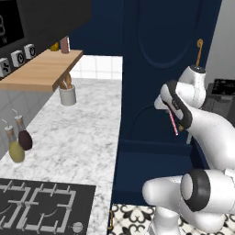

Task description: Take a straw from the drawer in front and place it inside the glass cup on the dining counter.

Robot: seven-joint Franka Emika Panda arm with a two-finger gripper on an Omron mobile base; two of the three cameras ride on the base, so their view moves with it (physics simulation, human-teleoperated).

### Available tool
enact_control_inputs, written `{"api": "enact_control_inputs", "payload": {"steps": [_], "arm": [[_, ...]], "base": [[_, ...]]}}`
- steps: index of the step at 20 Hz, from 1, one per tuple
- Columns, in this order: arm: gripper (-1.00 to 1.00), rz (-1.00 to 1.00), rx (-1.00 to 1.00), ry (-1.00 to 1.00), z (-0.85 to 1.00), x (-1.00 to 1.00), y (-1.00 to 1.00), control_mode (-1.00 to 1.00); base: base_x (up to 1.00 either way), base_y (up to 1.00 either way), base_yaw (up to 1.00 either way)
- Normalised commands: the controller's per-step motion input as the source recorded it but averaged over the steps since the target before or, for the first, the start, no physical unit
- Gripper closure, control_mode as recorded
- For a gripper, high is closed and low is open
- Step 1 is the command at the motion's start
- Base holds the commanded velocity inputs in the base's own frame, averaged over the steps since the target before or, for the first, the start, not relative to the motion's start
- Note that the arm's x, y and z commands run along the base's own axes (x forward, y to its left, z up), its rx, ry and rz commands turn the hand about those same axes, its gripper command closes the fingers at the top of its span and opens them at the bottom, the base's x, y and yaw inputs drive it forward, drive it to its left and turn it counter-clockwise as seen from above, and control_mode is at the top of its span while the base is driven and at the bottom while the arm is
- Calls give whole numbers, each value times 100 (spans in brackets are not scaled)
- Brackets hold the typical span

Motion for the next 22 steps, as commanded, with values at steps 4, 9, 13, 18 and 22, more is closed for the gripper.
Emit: {"api": "enact_control_inputs", "payload": {"steps": [4,9,13,18,22], "arm": [[100,31,-26,-1,24,-43,16,-100],[100,4,-3,-1,1,-16,0,100],[100,0,0,0,0,0,0,100],[100,0,0,0,0,0,0,100],[100,0,0,0,0,0,0,100]], "base": [[0,0,0],[-80,0,6],[-100,-18,-8],[-81,-32,-50],[-31,-44,-65]]}}
